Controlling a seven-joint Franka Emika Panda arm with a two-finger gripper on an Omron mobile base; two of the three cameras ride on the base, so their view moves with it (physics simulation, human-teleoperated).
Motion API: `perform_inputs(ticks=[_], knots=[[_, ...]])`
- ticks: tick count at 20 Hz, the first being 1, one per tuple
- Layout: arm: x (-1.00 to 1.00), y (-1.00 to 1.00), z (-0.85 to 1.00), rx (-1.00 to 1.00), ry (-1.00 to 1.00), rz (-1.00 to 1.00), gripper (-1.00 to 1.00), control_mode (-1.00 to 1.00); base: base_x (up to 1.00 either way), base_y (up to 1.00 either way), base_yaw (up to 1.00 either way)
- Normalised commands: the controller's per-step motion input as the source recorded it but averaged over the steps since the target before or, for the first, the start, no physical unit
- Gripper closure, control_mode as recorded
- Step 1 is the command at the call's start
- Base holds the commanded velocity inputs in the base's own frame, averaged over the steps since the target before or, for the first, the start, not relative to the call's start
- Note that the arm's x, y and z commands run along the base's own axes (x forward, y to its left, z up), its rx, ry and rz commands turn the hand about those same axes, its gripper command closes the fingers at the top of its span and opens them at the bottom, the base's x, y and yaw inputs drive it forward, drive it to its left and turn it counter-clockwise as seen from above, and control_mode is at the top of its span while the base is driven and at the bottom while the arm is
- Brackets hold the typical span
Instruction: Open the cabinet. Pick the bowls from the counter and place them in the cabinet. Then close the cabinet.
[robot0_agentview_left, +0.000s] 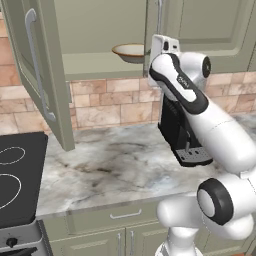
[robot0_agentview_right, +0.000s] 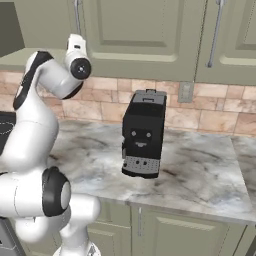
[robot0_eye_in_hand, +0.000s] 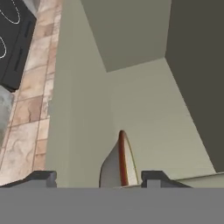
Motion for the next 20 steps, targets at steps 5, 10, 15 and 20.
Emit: perform_inputs(ticks=[5, 10, 15, 20], knots=[[-0.59, 0.00, 0.31, 0.00, -0.03, -0.05, -1.00, -1.00, 0.00, 0.00, 0.00], [-1.00, 0.15, 0.20, -0.03, -0.18, -0.03, -1.00, -1.00, 0.00, 0.00, 0.00], [-1.00, 0.62, 0.00, -0.12, -0.15, -0.10, -1.00, -1.00, 0.00, 0.00, 0.00], [-0.94, 0.35, 0.16, -0.16, 0.16, -0.25, -1.00, -1.00, 0.00, 0.00, 0.00]])
